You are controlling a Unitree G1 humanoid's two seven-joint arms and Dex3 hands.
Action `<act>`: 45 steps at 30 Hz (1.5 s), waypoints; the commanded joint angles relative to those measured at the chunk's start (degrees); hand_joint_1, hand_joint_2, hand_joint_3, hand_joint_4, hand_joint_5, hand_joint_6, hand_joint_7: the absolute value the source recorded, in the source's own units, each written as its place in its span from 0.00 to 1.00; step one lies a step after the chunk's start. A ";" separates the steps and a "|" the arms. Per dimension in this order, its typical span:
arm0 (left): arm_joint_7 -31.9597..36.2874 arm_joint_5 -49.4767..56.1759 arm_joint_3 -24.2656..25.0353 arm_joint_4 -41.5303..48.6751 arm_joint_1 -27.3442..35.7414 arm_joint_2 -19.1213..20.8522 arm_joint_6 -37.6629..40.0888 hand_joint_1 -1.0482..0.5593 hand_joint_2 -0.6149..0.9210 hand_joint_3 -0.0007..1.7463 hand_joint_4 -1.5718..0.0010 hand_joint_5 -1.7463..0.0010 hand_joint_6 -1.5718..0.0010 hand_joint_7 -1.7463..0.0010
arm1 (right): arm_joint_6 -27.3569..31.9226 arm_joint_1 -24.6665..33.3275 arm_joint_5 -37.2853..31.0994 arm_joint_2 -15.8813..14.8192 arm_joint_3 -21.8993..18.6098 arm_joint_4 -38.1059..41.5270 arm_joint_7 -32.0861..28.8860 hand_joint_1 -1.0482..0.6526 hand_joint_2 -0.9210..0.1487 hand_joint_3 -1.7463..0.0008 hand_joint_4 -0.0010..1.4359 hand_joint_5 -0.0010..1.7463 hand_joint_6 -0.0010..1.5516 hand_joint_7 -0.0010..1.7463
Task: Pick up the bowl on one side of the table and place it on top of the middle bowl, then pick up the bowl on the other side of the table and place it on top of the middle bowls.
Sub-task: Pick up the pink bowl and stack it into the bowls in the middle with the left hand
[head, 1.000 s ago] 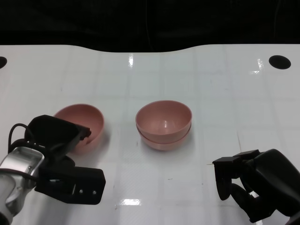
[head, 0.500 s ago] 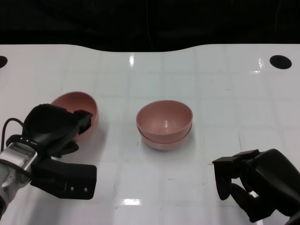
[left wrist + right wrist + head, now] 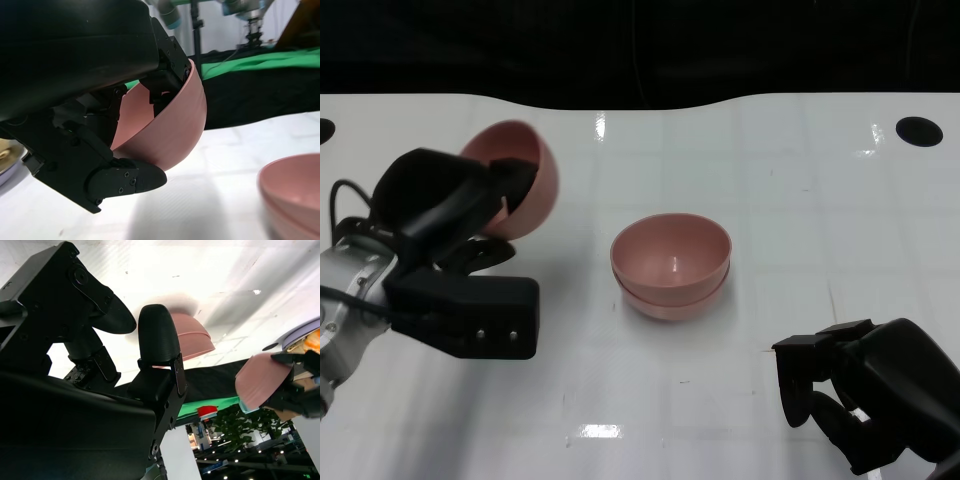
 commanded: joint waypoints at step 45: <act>-15.98 1.59 -11.46 10.88 -14.02 -12.77 -8.51 0.43 0.99 0.08 0.62 0.66 0.54 0.95 | 0.12 0.90 0.45 -0.10 0.64 -0.87 0.11 0.56 0.69 0.12 0.69 1.00 0.54 0.93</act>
